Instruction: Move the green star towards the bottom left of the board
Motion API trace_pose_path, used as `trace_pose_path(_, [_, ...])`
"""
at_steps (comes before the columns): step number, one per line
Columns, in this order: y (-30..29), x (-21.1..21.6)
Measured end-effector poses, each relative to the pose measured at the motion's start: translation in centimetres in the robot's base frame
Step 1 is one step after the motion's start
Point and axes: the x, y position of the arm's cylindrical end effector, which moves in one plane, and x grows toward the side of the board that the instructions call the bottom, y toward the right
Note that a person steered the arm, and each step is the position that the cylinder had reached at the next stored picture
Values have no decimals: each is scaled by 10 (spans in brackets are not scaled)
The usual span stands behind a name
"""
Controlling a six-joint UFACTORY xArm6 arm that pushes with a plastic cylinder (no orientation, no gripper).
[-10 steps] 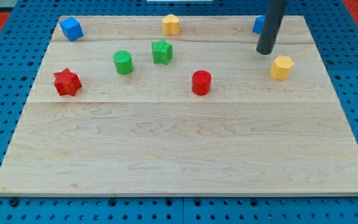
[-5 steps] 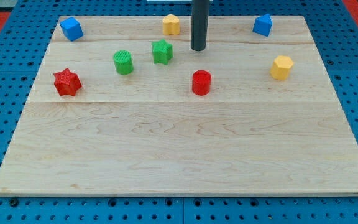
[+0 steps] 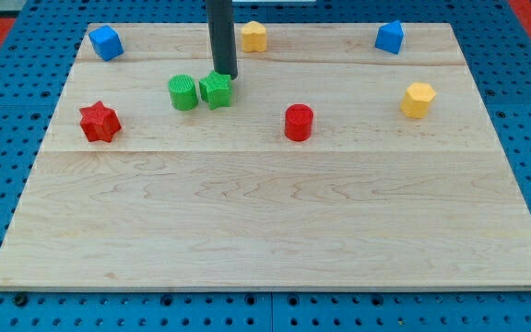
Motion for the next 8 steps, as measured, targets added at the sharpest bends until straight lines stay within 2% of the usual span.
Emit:
trace_pose_path(2, [-8,9])
trace_pose_path(4, [-20,99])
trace_pose_path(5, [-68,156])
trace_pose_path(6, [-69,190])
trace_pose_path(7, [-45,205])
trace_pose_path(8, [-62,225])
